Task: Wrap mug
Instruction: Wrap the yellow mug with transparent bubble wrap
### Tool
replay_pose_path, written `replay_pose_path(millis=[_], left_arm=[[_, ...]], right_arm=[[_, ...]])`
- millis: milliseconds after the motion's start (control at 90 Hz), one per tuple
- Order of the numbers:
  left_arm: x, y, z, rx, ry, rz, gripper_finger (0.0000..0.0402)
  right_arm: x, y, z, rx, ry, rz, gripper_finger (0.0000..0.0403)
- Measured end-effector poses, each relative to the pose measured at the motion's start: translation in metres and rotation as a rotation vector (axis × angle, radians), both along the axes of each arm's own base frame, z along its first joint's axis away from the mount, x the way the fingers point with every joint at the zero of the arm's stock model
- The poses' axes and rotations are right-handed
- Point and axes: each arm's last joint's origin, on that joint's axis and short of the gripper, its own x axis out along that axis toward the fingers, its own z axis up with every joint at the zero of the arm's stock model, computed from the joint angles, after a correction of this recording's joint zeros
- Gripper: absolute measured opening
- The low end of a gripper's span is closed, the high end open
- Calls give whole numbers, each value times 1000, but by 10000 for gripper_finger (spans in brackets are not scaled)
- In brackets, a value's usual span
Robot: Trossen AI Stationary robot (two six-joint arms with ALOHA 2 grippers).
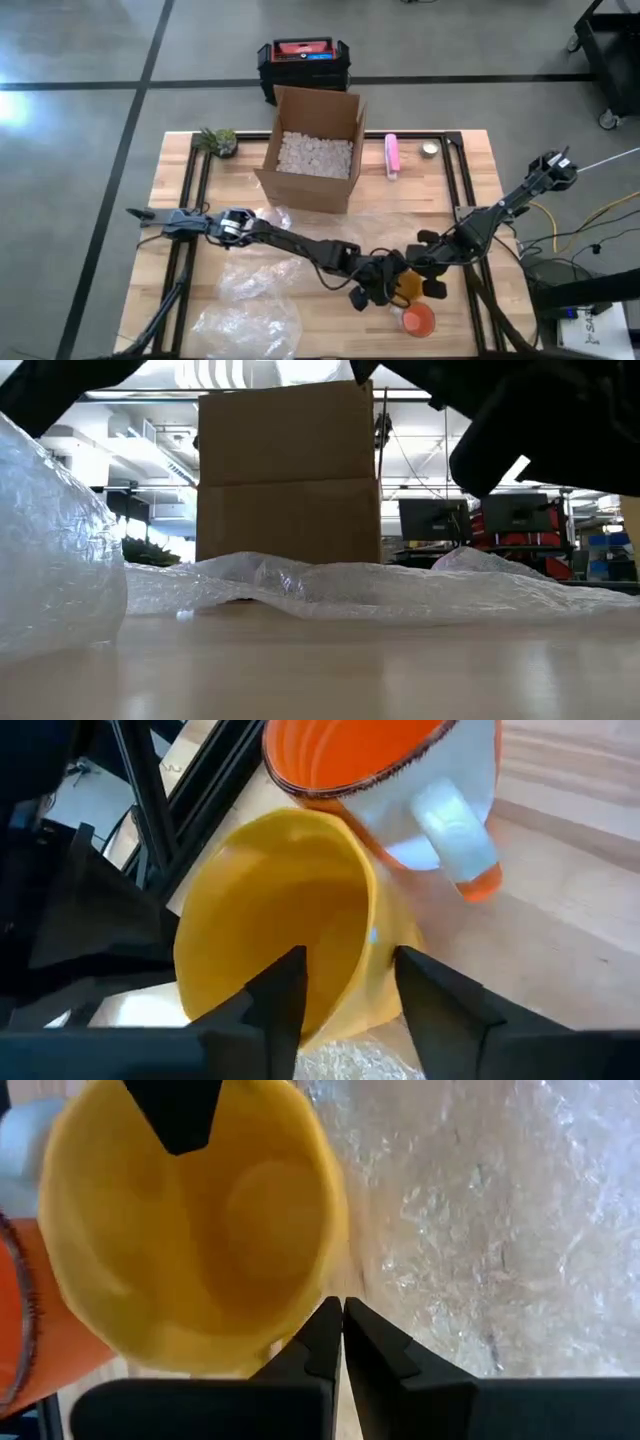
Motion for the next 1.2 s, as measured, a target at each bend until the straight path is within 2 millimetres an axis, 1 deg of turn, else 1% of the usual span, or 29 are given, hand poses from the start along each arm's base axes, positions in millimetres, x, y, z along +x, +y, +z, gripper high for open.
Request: replay_pose_path(millis=[133,244,544,711,856,1022,1111,1200], left_arm=[[-2,0,-5,3,11,-8,73],[-3,0,-7,3,17,-15,51],[-3,-2,-9,0,21,-19,36],[-3,-3,-7,-9,4,-21,14],[-2,-1,-6,-9,-6,13,1],[1,8,-4,8,-34,76,1],[3,14,-3,27,-47,126,1],[4,19,1,59,-66,186,1]], right_arm=[[0,0,0,-6,-6,-4,0],[1,0,1,-9,-17,-8,0],[1,0,1,-8,-18,-7,0],[0,-1,3,-7,-30,5,0],[-4,-4,17,-15,-45,5,0],[-15,-12,42,-36,-86,-2,0],[-24,-19,50,-58,-89,-23,0],[-31,-24,59,-41,-127,-51,0]])
